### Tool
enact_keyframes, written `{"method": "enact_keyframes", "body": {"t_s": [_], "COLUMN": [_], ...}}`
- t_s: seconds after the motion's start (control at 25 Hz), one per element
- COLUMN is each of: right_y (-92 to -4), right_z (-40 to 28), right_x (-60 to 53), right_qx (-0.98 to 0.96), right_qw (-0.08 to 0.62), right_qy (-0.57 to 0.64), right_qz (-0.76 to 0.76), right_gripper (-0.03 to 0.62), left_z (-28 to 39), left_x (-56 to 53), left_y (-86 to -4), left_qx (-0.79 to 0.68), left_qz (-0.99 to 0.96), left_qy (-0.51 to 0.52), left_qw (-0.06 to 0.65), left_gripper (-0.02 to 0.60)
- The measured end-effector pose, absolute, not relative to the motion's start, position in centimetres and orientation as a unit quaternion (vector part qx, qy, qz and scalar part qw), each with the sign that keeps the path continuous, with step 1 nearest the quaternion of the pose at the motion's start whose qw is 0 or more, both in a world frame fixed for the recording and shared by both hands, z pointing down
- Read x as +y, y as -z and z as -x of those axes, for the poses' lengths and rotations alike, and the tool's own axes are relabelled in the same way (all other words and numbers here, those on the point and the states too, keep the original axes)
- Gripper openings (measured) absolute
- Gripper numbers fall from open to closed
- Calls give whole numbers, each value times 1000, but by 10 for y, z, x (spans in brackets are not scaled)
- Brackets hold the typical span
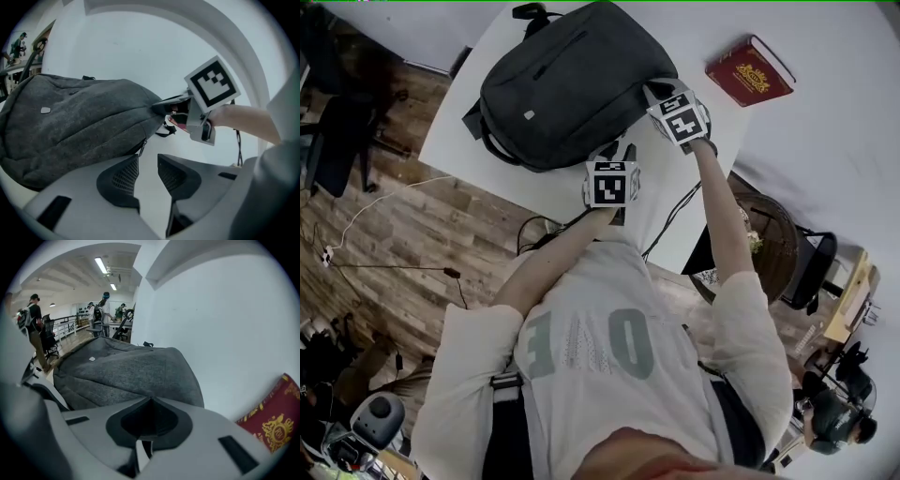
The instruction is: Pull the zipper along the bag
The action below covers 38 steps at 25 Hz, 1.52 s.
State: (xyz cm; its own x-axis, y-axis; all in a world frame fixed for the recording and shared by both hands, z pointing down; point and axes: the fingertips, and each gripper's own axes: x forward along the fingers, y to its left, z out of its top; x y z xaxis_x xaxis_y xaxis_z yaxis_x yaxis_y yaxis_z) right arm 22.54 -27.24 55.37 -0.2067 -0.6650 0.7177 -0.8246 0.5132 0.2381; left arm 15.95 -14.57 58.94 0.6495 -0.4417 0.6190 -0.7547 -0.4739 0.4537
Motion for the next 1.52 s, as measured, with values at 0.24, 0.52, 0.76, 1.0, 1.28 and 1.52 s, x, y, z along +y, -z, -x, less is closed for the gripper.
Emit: {"method": "enact_keyframes", "body": {"t_s": [0.24, 0.52, 0.76, 1.0, 1.28, 1.52], "right_y": [-565, -567, -572, -576, -576, -579], "right_z": [-227, -229, -227, -227, -226, -223], "right_x": [-279, -277, -279, -279, -280, -279], "right_qx": [-776, -776, -772, -767, -763, -765], "right_qw": [367, 359, 368, 377, 382, 382], "right_qy": [-155, -158, -158, -158, -159, -160], "right_qz": [-490, -494, -494, -494, -497, -493], "right_gripper": [26, 26, 26, 26, 26, 26], "left_z": [-171, -167, -163, -167, -165, -158], "left_x": [-161, -176, -185, -175, -172, -167], "left_y": [-618, -627, -630, -617, -615, -617], "left_qx": [-440, -491, -490, -445, -417, -386], "left_qz": [-788, -738, -732, -797, -820, -837], "left_qy": [-214, -201, -204, -228, -238, -263], "left_qw": [374, 417, 427, 339, 313, 284], "left_gripper": [114, 120, 81, 29, 26, 26]}}
